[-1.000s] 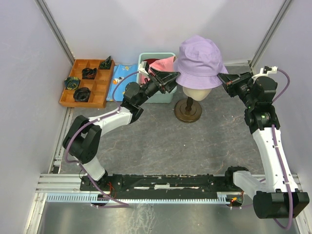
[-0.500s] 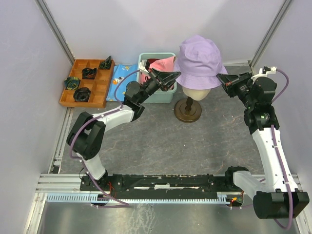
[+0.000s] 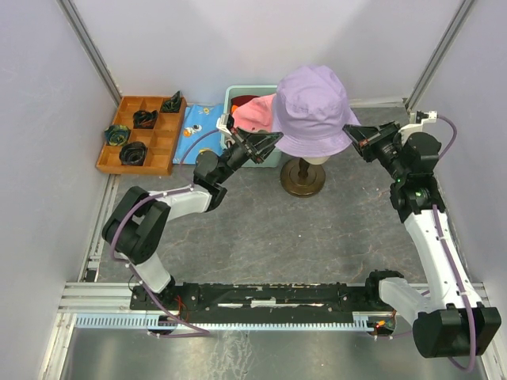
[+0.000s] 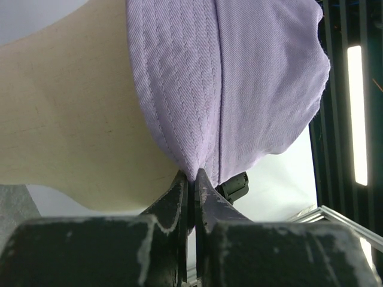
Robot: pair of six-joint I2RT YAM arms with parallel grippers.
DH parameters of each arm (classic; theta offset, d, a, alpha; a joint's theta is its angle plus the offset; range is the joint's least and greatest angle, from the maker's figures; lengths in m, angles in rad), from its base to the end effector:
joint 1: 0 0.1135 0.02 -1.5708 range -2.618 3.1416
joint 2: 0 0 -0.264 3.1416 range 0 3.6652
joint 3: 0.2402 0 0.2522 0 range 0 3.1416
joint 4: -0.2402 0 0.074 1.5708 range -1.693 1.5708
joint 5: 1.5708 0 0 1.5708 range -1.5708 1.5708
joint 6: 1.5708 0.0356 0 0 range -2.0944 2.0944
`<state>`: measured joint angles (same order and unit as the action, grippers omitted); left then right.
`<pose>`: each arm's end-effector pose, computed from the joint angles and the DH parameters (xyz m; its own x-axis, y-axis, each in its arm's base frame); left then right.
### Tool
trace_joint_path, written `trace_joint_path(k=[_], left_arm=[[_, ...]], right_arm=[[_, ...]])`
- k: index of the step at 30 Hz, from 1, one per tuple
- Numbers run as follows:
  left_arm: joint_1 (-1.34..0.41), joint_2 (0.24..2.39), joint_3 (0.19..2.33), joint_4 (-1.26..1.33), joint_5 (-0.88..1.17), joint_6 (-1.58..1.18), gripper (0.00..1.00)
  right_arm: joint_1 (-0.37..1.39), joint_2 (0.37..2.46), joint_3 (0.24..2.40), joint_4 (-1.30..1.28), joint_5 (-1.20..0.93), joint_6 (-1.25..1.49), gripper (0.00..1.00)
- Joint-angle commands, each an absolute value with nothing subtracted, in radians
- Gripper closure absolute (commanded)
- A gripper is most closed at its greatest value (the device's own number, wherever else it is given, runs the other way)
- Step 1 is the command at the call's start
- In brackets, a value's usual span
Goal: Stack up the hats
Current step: Adjust the hat on the hat stand.
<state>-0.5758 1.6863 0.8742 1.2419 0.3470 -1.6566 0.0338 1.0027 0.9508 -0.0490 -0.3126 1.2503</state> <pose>0.2955 -0.2063 0.2840 -0.7985 -0.5987 -0.0633 0.2821 -0.2792 -0.9178 0.2325 0.0188 0.3724 -0.3524 0.8917 -0.2840 -0.0109 0.2996 0.9540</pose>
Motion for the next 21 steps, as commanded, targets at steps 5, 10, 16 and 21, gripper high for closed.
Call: trace_joint_path(k=[5,10,16,21], left_arm=[[-0.526,1.879,0.947,1.199,0.462,-1.678,0.97],[-0.522,1.976,1.128,1.18,0.538,-1.727,0.97],[-0.497,1.995,1.21,1.144,0.61,-1.756,0.95],[-0.472,1.986,1.239,1.103,0.67,-1.752,0.93]], right_arm=[[0.024,1.137,0.9,-0.35,-0.217,1.08,1.0],[0.012,1.172,0.969,-0.371,-0.216,1.04,0.93],[-0.004,1.147,1.011,-0.399,-0.227,0.99,0.65],[-0.021,1.142,1.004,-0.404,-0.239,0.951,0.53]])
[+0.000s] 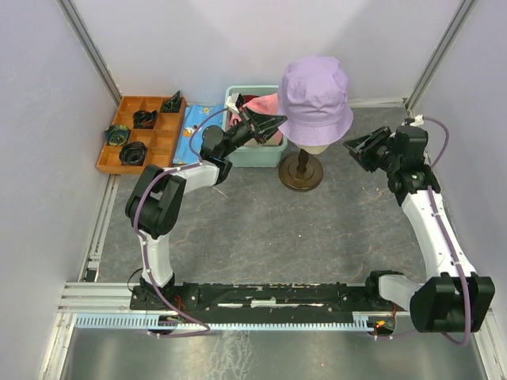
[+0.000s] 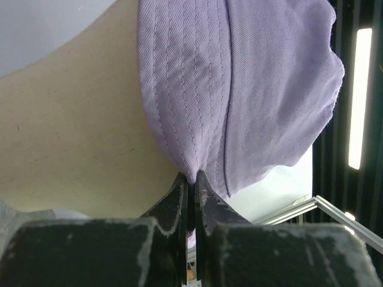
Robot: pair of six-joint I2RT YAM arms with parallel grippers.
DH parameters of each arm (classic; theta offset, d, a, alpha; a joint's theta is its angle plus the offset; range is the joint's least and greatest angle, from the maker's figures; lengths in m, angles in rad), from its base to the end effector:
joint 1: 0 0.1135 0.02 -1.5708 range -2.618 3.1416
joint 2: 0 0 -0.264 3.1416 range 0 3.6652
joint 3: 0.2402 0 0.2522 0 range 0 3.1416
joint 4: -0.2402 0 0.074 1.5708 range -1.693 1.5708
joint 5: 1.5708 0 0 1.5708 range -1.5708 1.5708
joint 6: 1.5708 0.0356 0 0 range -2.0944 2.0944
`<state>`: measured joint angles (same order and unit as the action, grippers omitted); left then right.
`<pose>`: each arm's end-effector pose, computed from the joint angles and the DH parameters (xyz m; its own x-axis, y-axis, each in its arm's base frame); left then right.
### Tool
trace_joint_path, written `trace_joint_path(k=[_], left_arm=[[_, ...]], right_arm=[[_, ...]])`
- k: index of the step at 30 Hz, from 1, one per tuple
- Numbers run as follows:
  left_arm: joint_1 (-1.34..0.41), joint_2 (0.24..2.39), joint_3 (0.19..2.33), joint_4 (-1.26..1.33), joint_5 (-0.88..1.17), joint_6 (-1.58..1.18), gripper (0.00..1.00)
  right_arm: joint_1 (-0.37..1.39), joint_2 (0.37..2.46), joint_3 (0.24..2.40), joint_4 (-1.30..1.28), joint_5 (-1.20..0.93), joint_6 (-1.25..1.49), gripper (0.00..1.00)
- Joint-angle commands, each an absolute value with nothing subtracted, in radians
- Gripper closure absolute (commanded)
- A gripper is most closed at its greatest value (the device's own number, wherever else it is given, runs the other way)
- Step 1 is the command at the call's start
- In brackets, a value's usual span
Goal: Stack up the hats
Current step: Adjust the hat on the hat stand.
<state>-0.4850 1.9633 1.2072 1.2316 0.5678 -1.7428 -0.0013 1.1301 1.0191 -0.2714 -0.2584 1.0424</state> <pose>0.3740 -0.2187 0.2806 -0.8733 -0.4787 -0.0904 0.2593 -0.2998 -0.9181 0.2581 0.0088 0.3443 -0.3918 0.8355 -0.3854 0.2034 0.4871 0.8493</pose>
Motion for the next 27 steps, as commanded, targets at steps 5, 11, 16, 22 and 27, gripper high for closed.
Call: trace_joint_path(k=[5,11,16,22,27], left_arm=[[-0.452,2.007,1.307,1.09,0.716,-1.766,0.86],[-0.437,2.01,1.359,1.097,0.733,-1.779,0.76],[-0.431,2.0,1.365,1.121,0.737,-1.804,0.71],[-0.426,2.009,1.394,1.111,0.755,-1.822,0.7],[-0.426,2.035,1.485,1.04,0.775,-1.807,0.69]], right_arm=[[-0.101,1.148,0.896,-0.264,-0.36,0.994,0.52],[-0.212,1.19,0.82,-0.003,-0.522,1.099,0.55],[-0.293,1.279,0.806,0.347,-0.635,1.314,0.55],[-0.298,1.568,0.821,1.065,-0.725,1.805,0.56],[-0.256,1.695,0.883,1.222,-0.742,1.958,0.49]])
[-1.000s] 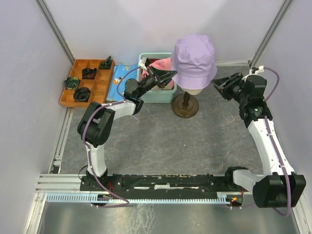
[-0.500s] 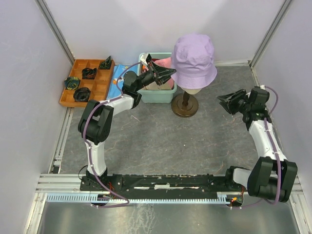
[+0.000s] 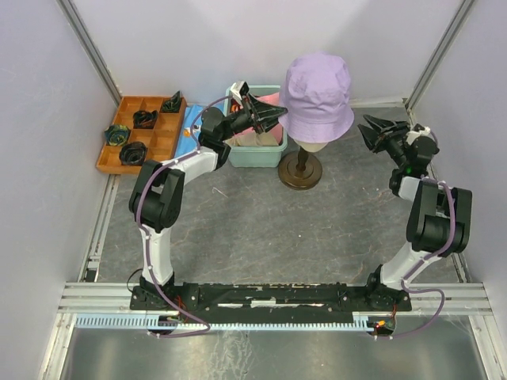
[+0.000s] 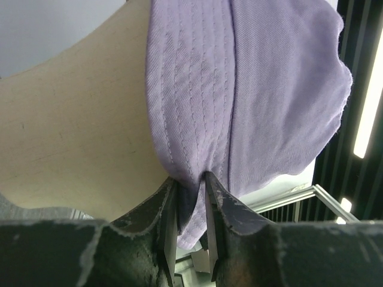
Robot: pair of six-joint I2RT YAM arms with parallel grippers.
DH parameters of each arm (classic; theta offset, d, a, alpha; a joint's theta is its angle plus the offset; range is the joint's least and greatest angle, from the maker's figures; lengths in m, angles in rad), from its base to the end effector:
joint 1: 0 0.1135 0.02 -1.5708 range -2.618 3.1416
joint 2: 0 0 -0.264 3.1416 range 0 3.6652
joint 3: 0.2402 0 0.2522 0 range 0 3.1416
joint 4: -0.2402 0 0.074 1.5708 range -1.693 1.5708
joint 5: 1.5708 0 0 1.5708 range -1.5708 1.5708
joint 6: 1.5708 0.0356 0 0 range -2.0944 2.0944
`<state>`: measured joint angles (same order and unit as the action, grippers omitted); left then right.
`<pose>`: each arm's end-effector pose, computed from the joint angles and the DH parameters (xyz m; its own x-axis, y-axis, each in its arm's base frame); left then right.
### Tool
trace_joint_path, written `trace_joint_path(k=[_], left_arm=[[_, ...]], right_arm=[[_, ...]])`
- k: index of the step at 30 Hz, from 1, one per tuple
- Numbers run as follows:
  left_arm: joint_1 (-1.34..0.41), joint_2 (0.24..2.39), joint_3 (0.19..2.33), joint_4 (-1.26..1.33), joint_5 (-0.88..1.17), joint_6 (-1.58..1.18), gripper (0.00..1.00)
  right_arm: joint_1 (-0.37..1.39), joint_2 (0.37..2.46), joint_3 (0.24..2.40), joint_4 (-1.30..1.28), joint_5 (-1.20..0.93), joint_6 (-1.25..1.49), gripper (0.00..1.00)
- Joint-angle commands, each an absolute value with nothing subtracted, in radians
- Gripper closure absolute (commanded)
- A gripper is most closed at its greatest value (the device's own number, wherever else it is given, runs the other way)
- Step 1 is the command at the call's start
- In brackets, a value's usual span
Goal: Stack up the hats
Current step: Adjust the hat on the hat stand.
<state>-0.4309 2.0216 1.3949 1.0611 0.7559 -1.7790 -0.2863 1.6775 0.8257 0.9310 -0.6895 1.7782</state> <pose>0.4071 -0.2140 0.2981 -0.9296 -0.3562 -0.0950 0.1945 -0.2549 -0.9472 0.3477 -0.0787 0.2392 -0.3977 0.9042 0.1560 0.0061 -0.1674 0.9859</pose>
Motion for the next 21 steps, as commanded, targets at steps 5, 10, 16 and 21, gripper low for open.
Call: trace_joint_path(k=[5,10,16,21], left_arm=[[-0.425,2.048,1.513,1.027,0.773,-1.809,0.69],[-0.425,2.05,1.487,1.043,0.77,-1.815,0.69],[-0.426,2.058,1.479,1.059,0.766,-1.826,0.69],[-0.426,2.064,1.482,1.059,0.764,-1.83,0.69]], right_arm=[[-0.219,1.692,0.921,1.178,-0.751,1.959,0.45],[-0.184,1.723,1.0,1.185,-0.741,1.987,0.45],[-0.15,1.784,1.095,1.171,-0.731,1.994,0.45],[-0.115,1.834,1.146,1.159,-0.721,1.993,0.45]])
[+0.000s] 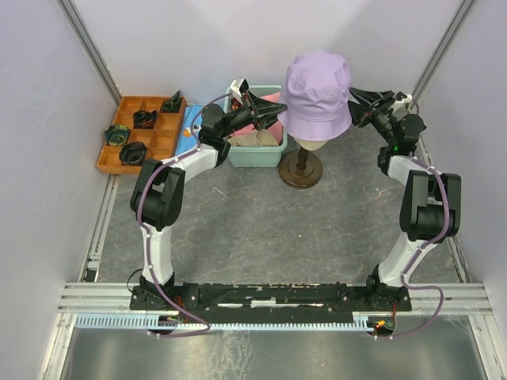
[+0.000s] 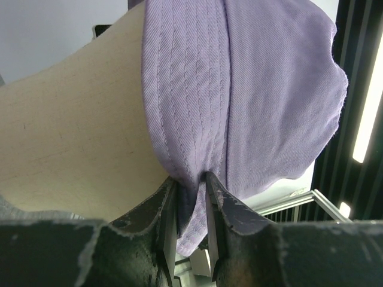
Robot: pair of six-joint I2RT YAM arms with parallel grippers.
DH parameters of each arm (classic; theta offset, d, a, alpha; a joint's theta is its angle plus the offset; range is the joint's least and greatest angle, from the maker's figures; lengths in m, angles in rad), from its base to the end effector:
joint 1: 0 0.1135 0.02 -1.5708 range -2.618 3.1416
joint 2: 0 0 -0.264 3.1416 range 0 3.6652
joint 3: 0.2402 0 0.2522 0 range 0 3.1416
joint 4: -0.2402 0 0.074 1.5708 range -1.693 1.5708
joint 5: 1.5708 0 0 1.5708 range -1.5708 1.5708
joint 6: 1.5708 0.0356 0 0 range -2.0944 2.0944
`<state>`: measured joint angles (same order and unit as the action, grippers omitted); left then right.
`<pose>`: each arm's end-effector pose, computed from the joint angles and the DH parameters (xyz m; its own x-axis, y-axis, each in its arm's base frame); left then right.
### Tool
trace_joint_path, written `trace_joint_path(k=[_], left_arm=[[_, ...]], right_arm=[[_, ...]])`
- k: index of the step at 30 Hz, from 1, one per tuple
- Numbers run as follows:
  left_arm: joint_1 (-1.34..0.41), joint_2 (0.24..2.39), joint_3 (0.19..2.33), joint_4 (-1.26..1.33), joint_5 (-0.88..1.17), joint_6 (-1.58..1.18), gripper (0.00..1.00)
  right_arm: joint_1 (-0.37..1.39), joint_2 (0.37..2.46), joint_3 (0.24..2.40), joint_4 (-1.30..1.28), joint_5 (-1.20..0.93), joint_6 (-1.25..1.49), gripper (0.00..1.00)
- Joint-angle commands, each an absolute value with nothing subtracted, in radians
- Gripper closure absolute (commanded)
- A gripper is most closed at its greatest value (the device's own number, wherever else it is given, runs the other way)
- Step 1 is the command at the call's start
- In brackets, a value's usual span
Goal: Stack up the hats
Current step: Adjust the hat on the hat stand.
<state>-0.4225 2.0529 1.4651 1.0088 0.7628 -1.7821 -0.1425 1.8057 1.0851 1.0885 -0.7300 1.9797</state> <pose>0.4191 -0.2154 0.3023 -0.9304 -0.3567 -0.0847 0.1816 -0.2479 -0.9516 0.3982 -0.0332 0.2899 -0.6096 0.7782 0.1509 -0.1238 -0.2816 0.9515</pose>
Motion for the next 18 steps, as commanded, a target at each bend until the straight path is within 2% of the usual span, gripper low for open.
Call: trace_joint_path(k=[1,8,12,18], left_arm=[[-0.426,2.067,1.483,1.06,0.764,-1.83,0.69],[-0.426,2.074,1.488,1.063,0.765,-1.837,0.69],[-0.426,2.07,1.47,1.066,0.763,-1.835,0.69],[-0.426,2.064,1.455,1.071,0.761,-1.835,0.7]], right_arm=[[-0.107,1.842,1.151,1.159,-0.72,1.991,0.45],[-0.087,1.865,1.149,1.199,-0.7,2.021,0.45],[-0.088,1.867,1.155,1.21,-0.685,2.039,0.54],[-0.091,1.888,1.197,1.269,-0.667,2.102,0.53]])
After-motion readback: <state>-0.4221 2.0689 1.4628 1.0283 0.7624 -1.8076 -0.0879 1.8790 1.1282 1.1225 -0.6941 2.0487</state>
